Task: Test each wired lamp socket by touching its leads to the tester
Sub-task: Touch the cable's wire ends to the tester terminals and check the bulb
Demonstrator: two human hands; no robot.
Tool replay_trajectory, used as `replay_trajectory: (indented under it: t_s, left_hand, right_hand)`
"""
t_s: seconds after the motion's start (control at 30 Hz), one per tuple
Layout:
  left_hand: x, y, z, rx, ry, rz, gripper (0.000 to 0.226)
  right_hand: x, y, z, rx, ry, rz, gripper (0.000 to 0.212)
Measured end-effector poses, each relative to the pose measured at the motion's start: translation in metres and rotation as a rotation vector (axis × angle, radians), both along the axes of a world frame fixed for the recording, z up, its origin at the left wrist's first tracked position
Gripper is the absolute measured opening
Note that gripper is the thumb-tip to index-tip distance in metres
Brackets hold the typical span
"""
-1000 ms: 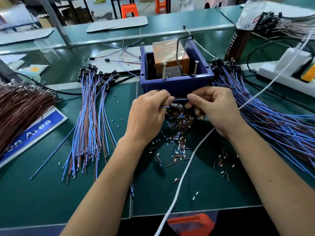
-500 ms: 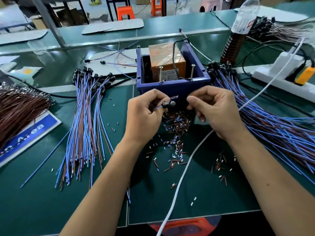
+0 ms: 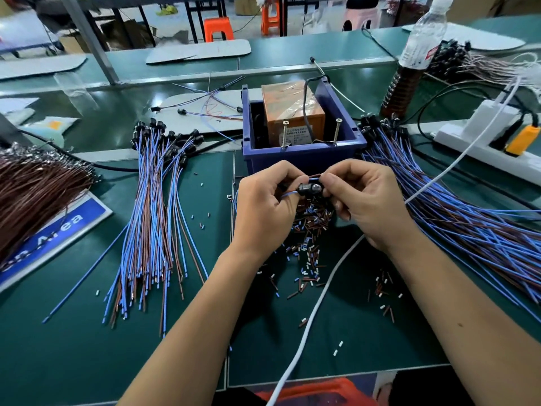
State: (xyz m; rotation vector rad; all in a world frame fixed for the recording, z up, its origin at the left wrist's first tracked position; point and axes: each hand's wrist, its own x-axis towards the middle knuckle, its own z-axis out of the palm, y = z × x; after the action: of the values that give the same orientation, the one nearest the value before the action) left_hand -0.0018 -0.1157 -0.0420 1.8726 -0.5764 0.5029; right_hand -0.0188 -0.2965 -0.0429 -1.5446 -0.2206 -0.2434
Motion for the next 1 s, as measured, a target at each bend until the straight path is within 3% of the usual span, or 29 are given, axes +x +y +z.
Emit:
replay_trajectory:
  t_s: [0.13, 0.27, 0.4, 0.73, 0.87, 1.0]
  left_hand:
    - [-0.002, -0.002, 0.003, -0.056, -0.039, 0.084, 0.016]
    - [-0.001, 0.000, 0.004, -0.151, -0.031, 0.110, 0.016]
    - [-0.008, -0.011, 0.006, -0.162, -0.001, 0.075, 0.016]
    - [-0.018, -0.020, 0.007, -0.179, -0.041, 0.104, 0.008]
    - [-0.018, -0.017, 0.005, -0.234, -0.138, 0.271, 0.011]
    - [-0.015, -0.008, 0.006, -0.320, -0.234, 0.426, 0.011]
  right_hand:
    - [0.001, -0.006, 0.003, 0.092, 0.007, -0.048, 0.021]
    - [0.001, -0.006, 0.004, 0.084, -0.031, -0.016, 0.002]
    - [-0.003, 0.008, 0.001, 0.125, -0.023, 0.081, 0.019]
    - [-0.004, 0.009, 0.006, 0.272, 0.062, 0.092, 0.012]
    - [0.000, 0.004, 0.005, 0.358, 0.022, 0.129, 0.005]
    - [0.004, -0.005, 0.010, 0.393, -0.022, 0.110, 0.014]
